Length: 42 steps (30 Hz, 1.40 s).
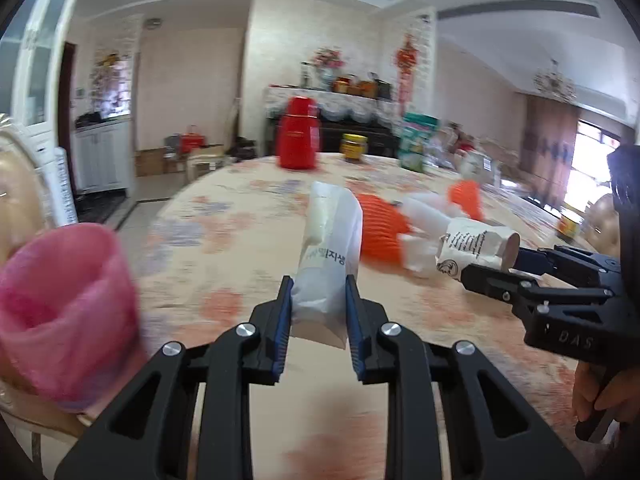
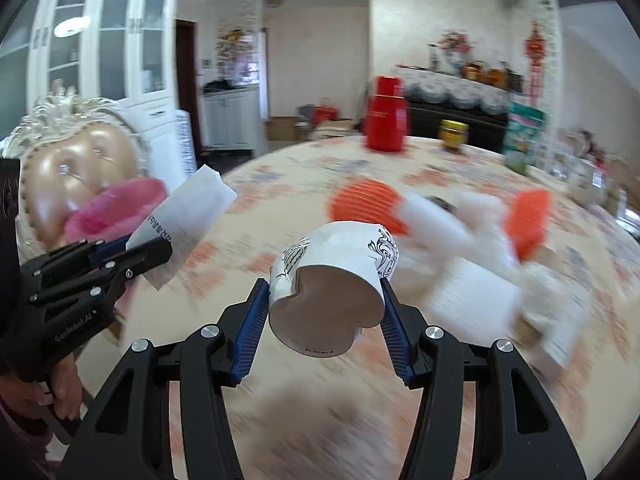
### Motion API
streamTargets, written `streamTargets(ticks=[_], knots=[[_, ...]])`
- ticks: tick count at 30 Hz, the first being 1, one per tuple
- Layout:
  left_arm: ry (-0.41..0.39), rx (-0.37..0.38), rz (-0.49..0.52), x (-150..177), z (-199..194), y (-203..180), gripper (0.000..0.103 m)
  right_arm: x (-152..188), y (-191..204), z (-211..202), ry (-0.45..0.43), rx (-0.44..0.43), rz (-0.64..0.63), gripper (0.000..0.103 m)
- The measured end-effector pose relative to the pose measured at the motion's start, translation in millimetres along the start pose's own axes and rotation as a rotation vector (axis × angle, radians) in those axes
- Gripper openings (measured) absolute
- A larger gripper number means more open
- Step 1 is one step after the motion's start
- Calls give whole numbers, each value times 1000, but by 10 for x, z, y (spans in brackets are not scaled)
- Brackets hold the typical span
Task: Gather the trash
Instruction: 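Carry both items to the pink bin and open both tools to drop them, then move both tools back over the table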
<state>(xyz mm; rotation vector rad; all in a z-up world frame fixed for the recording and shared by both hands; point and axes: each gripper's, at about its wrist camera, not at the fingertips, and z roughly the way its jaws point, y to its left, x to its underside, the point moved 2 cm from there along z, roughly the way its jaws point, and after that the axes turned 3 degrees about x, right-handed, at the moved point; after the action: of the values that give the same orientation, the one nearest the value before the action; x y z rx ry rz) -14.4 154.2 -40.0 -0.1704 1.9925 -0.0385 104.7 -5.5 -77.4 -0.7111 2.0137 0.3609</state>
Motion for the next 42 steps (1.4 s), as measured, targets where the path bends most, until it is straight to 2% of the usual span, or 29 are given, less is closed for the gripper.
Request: streamTargets(ticks=[10,16,21,27,29,30,32,34,35,37,39,42], knots=[[-56,-280,-106,-133,-521,1283,24,-594,986,740,-7,-239,-114,52],[-23,-401,-152,-189,-605,2044,25,-888,1648,1200,0,-372,-159,52],[6,-434,-210,-226,-472,2566,25,-1032,2118,1463,-8,-435,-208,53],[36,-471,-261,-161,-285,2979,29,-1048,2522,1740,12,-517,-249,54],[36,-496,-293,-126,-293,3062,41,-1027,2571,1795,20,-518,-264,65],[26,-503,-309,-107,-319,3094,51,-1016,2568,1805,17,-511,-264,65],[3,-518,-328,-73,-395,3128,59,-1007,2513,1794,16,-517,-252,66],[-20,-545,-328,-38,-476,3134,75,-995,2416,1757,15,-511,-239,67],[-37,-552,-327,-16,-521,3086,77,-992,2367,1722,9,-508,-237,68],[-88,-548,-329,13,-613,3009,91,-978,2252,1637,-2,-502,-236,68],[-112,-549,-327,24,-663,2931,98,-953,2127,1537,-12,-484,-231,70],[-140,-534,-293,-14,-677,2676,98,-885,1838,1321,-36,-446,-204,76]])
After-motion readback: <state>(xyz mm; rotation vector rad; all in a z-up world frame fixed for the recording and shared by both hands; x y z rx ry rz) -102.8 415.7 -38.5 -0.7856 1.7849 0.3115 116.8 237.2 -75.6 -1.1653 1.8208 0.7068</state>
